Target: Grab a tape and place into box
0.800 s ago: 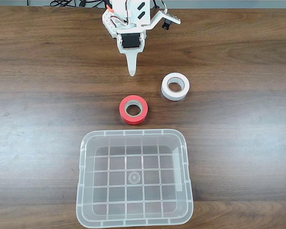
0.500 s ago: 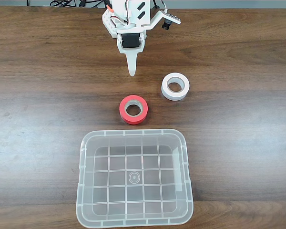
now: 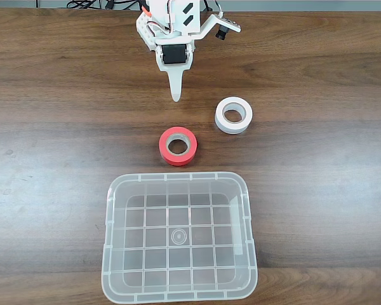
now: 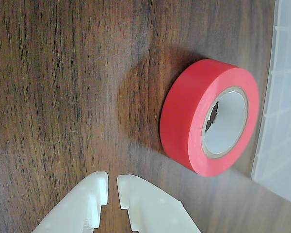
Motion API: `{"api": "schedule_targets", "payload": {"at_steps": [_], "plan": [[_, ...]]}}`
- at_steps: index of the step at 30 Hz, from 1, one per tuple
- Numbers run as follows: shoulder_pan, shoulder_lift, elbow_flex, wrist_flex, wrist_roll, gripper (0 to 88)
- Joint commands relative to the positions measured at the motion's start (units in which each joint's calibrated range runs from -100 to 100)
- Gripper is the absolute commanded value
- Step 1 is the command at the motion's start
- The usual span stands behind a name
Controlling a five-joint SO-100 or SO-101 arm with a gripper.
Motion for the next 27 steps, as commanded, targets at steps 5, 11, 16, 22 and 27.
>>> {"api": "schedule_targets", "payload": {"at_steps": [5,11,16,22,27], "plan": [[-0.5,-0.9,-1.3,-0.5,0.0,1.6],[-0.5,-0.9,-1.3,-0.6,-0.2,1.5],[-0.3,-0.9,-2.9,-0.6,-0.4,1.5],[-0.5,-0.1,-11.9,-0.2,-0.9,1.5],[-0.6,0.2,-16.3,0.2,-1.9,1.5]]}}
